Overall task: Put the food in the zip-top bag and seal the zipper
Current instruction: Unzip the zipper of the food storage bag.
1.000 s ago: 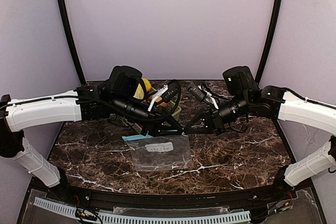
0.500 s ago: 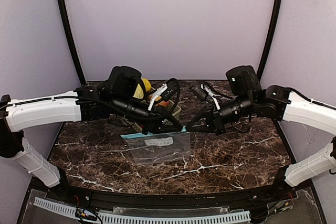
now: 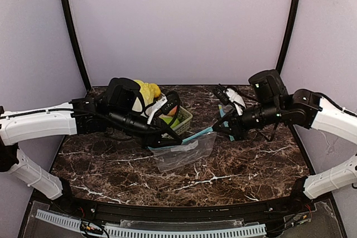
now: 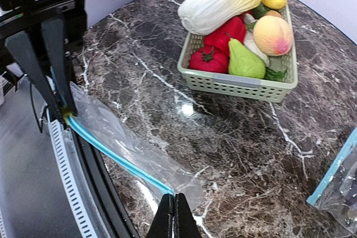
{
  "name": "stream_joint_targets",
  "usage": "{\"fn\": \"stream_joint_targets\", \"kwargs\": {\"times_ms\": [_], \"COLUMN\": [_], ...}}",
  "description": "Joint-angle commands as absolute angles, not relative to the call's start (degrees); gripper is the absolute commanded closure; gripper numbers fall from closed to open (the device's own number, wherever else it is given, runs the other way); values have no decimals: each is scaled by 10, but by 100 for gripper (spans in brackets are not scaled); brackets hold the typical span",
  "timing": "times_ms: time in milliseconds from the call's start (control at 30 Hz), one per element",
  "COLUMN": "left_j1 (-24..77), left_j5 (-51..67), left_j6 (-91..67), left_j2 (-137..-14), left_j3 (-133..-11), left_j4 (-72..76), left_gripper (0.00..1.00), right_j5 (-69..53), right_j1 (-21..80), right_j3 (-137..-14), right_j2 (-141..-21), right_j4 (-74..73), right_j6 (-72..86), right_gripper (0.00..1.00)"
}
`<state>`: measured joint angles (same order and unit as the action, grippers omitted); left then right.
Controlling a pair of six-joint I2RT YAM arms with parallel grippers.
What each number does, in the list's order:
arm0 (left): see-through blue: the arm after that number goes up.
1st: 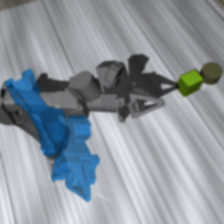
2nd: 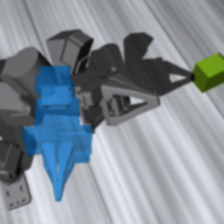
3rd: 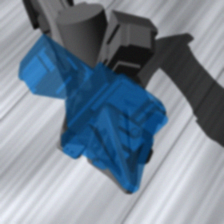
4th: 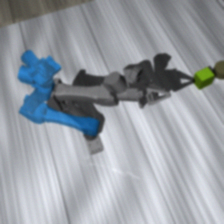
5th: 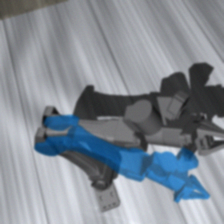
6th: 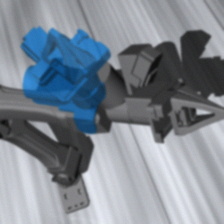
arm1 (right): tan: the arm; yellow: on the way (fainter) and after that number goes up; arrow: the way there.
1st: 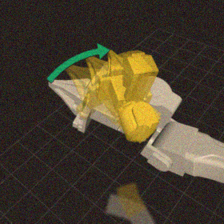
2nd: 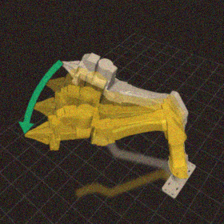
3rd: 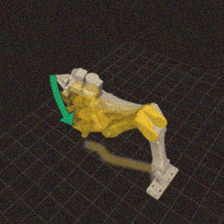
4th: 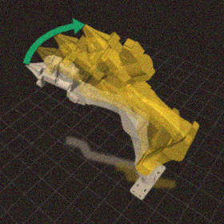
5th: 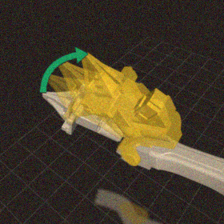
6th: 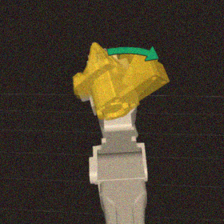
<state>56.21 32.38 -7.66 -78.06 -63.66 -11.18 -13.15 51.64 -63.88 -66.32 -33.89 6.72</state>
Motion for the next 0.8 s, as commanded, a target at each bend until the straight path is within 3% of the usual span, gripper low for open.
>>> {"fn": "stream_joint_targets", "kwargs": {"times_ms": [0, 333, 533, 600, 700, 767], "left_j1": [558, 550, 551, 554, 575, 589], "left_j5": [317, 263, 236, 170, 82, 12], "left_j6": [-65, -60, -90, -102, -98, -95], "left_j2": [-740, -689, -703, -709, -717, -722], "left_j3": [-609, -569, -542, -534, -529, -529], "left_j4": [-204, -235, -150, -116, -81, -60], "left_gripper": [99, 99, 99, 99, 99, 99], "right_j5": [10, 16, -54, -68, -66, -57], "right_j1": [496, 431, 430, 430, 430, 430], "right_j3": [-659, -675, -684, -690, -692, -686], "right_j2": [-670, -696, -720, -732, -745, -746], "right_j4": [-358, -336, -281, -267, -255, -249], "right_j6": [85, 100, 136, 165, 235, 290], "right_gripper": [100, 100, 100, 87, 46, 31]}}
